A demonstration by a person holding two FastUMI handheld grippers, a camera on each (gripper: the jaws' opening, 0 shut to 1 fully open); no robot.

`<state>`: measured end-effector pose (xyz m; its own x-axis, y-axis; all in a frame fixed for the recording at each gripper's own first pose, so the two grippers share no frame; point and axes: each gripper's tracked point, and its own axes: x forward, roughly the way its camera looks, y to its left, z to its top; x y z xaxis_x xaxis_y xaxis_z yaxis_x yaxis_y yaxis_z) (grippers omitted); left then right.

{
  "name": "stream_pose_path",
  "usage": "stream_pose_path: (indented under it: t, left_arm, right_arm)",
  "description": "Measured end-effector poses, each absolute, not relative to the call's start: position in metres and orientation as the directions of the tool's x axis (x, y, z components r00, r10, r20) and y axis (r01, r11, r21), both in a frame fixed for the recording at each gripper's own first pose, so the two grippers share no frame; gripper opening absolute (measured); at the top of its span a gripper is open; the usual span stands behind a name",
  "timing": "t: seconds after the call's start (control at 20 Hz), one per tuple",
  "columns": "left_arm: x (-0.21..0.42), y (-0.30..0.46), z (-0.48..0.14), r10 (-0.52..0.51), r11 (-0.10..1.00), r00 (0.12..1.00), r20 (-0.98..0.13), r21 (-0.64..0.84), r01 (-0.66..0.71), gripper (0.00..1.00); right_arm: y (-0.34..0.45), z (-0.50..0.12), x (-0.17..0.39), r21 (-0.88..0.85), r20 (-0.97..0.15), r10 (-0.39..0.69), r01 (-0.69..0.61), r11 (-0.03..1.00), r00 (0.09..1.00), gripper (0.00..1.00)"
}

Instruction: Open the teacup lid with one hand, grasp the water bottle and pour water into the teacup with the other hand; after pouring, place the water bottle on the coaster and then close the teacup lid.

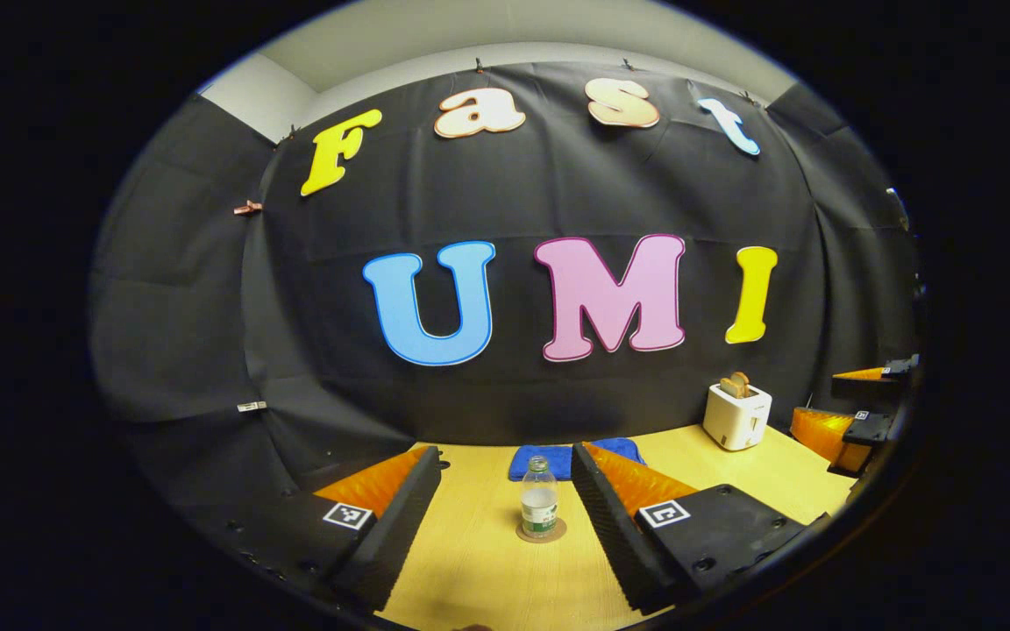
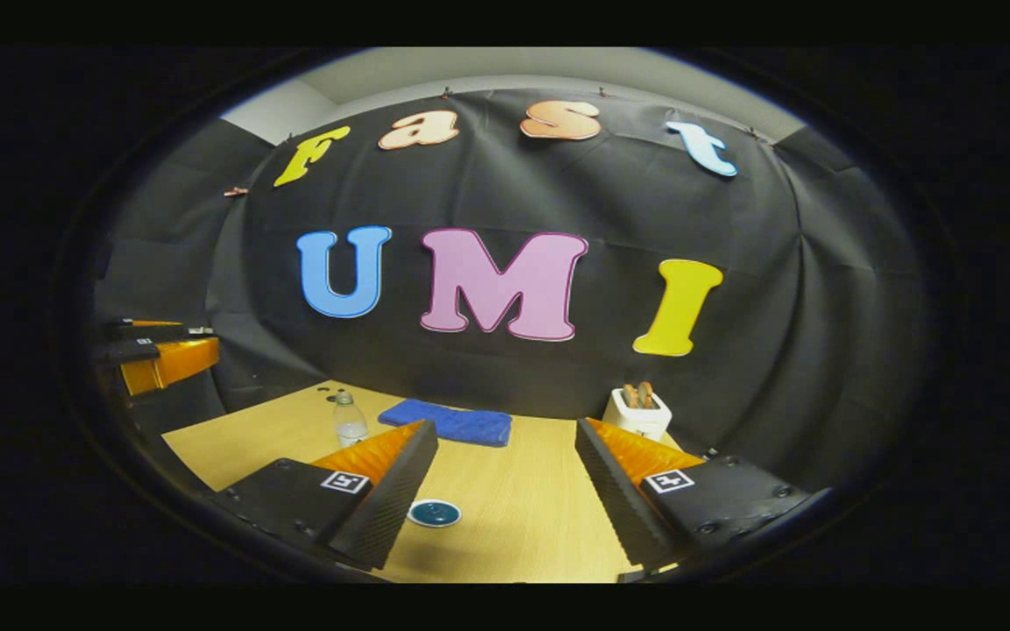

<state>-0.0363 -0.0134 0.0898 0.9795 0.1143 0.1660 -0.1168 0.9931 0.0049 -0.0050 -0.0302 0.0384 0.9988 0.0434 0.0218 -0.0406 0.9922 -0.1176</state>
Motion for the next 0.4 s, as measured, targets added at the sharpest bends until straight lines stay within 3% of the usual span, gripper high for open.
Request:
stream_pose_path:
  t: [0.25,0.4]
  left_arm:
    - [-0.062,-0.027,0.045,0.045,0.996,0.997,0.064,-0.084,-0.039,0.95]
    - [-0.065,-0.013,0.044,0.025,0.997,0.999,0.047,-0.077,-0.021,0.95]
  right_arm:
    - [-0.011,-0.008,-0.041,-0.054,-0.069,0.022,-0.026,0.998,0.997,0.98]
    - [-0.004,-0.004,-0.048,-0.048,-0.062,-0.001,-0.002,0.999,0.998,0.98]
